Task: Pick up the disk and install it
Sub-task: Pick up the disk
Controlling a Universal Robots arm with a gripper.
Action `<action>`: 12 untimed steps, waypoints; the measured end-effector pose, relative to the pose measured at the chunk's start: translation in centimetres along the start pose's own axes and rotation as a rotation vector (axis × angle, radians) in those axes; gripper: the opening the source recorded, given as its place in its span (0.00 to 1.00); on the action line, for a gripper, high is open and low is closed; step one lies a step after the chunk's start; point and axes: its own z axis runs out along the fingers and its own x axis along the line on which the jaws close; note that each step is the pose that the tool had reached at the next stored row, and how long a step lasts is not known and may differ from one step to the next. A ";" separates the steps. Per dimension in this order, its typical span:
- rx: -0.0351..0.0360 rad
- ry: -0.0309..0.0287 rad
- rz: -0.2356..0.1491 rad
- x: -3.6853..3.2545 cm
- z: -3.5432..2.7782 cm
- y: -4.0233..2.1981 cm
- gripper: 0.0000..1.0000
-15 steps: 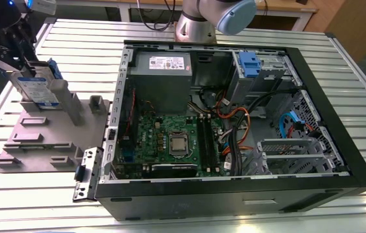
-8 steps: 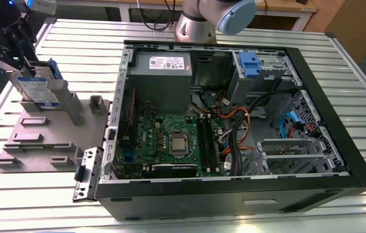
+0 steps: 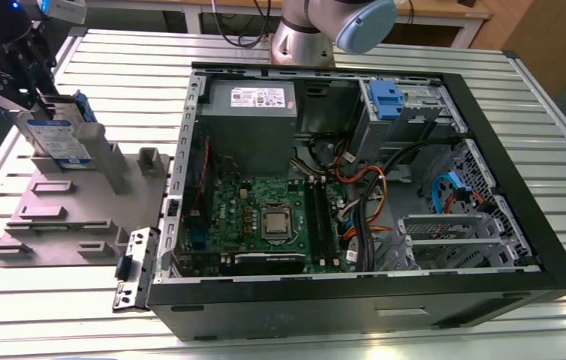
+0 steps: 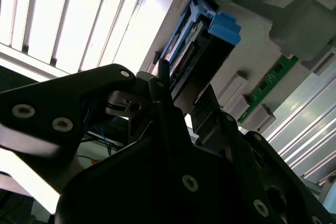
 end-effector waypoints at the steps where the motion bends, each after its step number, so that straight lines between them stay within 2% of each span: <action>1: 0.0000 0.0000 0.000 0.00 -0.03 0.00 0.42; 12: -0.0002 -0.0024 0.000 -0.01 -0.08 0.00 0.42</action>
